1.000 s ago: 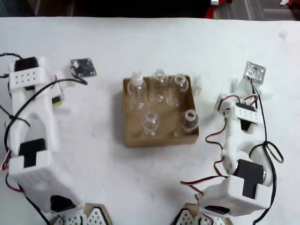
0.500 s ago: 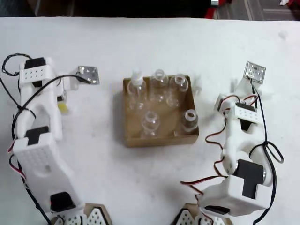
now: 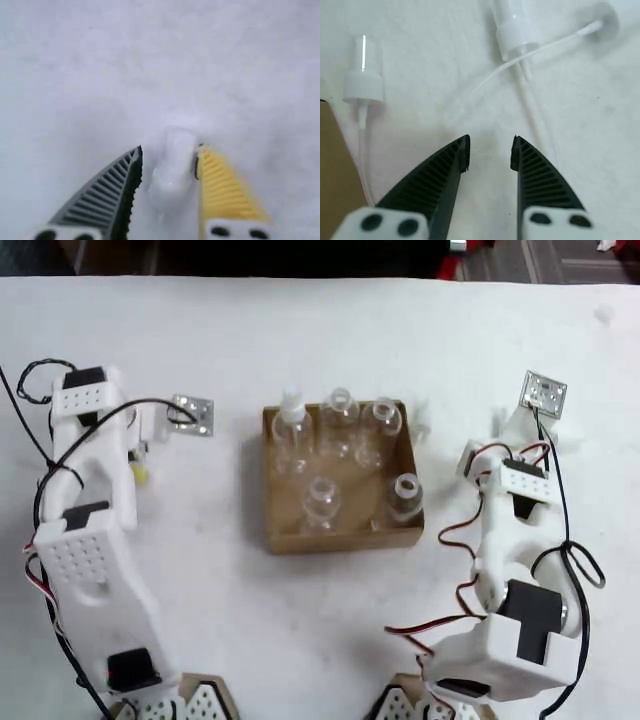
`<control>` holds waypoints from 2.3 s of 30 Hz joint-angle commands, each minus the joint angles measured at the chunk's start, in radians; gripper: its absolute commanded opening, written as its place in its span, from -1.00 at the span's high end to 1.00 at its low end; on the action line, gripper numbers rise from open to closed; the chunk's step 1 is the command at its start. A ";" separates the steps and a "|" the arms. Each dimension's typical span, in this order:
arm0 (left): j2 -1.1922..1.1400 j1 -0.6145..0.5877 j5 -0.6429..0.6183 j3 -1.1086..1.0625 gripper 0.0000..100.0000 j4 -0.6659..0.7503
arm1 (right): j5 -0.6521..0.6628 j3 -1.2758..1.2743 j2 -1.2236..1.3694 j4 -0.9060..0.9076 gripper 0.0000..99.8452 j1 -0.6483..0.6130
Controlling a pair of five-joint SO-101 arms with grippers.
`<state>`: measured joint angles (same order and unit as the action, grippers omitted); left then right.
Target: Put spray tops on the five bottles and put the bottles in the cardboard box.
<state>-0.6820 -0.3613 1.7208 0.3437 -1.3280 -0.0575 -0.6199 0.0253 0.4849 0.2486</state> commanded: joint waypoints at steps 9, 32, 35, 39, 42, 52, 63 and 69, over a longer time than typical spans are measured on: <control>0.053 0.019 0.008 0.106 0.96 -0.143 | 0.009 0.037 -0.004 -0.018 0.76 -0.008; 0.858 0.334 -1.559 0.272 0.96 -0.459 | 0.009 0.037 -0.004 -0.016 0.77 -0.002; 0.955 0.433 -1.579 0.236 0.96 -0.450 | 0.009 0.037 -0.004 -0.015 0.77 -0.002; 1.058 0.516 -1.677 0.100 0.96 -0.397 | 0.009 0.037 -0.004 -0.015 0.77 -0.002; 1.135 0.545 -1.792 -0.025 0.96 -0.325 | 0.009 0.037 -0.004 -0.015 0.77 -0.002; 1.415 0.602 -2.038 -0.385 0.96 0.146 | 0.009 0.037 -0.004 -0.016 0.77 -0.002; 1.415 0.763 -2.093 -0.528 0.96 0.738 | 0.009 0.037 -0.004 -0.016 0.77 -0.002; 1.205 0.768 -2.024 -0.595 0.96 1.017 | 0.009 0.037 -0.004 -0.018 0.77 -0.004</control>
<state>0.6452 0.3951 -0.3353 -0.2424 -0.4810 -0.0575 -0.6199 0.0253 0.4849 0.2486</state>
